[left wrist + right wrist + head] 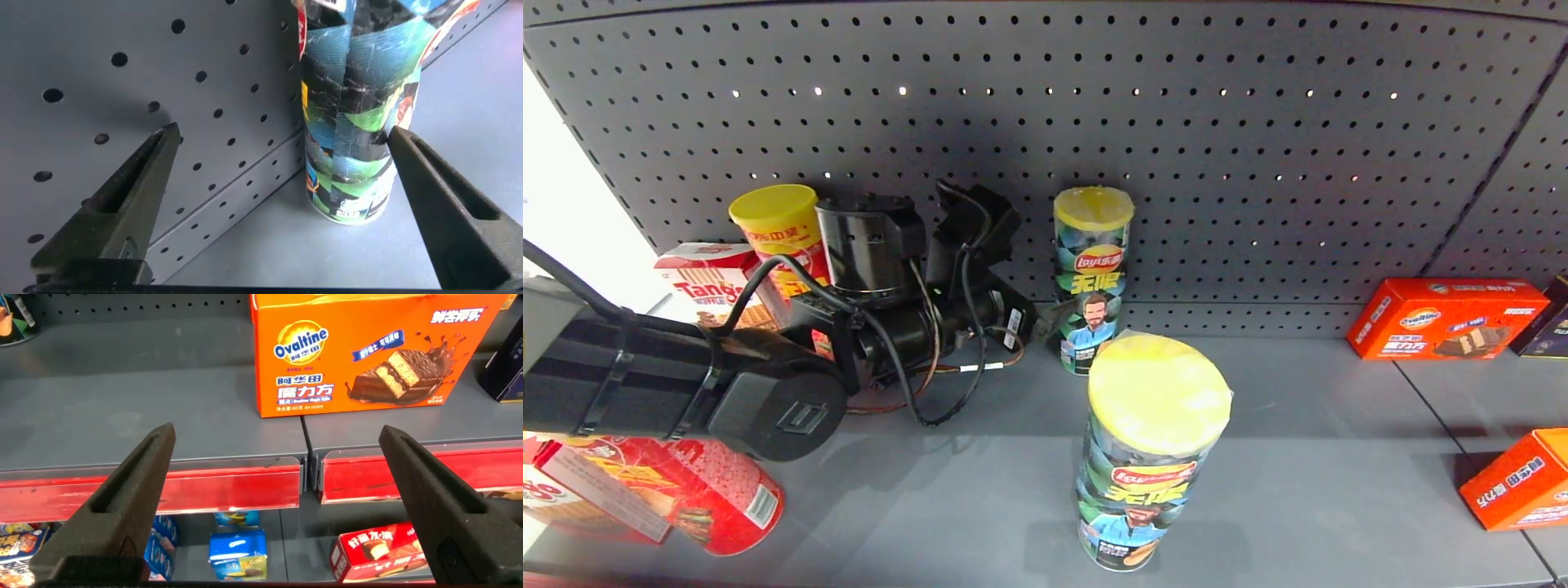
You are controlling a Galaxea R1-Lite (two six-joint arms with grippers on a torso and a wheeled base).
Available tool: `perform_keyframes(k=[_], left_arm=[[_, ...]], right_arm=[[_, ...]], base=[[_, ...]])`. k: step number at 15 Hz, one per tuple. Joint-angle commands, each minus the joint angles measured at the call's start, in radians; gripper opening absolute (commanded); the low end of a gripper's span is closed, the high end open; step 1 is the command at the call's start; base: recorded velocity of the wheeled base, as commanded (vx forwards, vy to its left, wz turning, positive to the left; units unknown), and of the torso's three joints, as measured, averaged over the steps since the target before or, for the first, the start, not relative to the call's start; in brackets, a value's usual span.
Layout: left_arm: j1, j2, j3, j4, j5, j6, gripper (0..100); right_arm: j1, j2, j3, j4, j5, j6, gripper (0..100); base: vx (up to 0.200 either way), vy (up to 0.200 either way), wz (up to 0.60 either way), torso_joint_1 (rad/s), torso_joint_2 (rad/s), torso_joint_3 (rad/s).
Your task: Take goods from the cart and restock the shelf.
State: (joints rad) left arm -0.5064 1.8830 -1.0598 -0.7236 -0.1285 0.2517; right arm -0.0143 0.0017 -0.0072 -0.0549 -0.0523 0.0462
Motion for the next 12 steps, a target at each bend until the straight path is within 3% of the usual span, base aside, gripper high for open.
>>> perform_keyframes(k=[1, 9, 12], left_arm=[[-0.001, 0.001, 0.004, -0.002, 0.000, 0.000, 100], [-0.003, -0.100, 0.000, 0.009, 0.000, 0.012, 100], [-0.020, -0.203, 0.053, 0.013, 0.018, 0.029, 100]], right_arm=[[0.000, 0.001, 0.000, 0.000, 0.000, 0.000, 100], [0.000, 0.001, 0.001, 0.000, 0.000, 0.000, 100], [-0.001, 0.001, 0.001, 0.000, 0.000, 0.000, 100]], base=[[0.000, 0.000, 0.00, 0.000, 0.00, 0.000], [0.000, 0.000, 0.00, 0.000, 0.00, 0.000], [0.000, 0.000, 0.00, 0.000, 0.00, 0.000]])
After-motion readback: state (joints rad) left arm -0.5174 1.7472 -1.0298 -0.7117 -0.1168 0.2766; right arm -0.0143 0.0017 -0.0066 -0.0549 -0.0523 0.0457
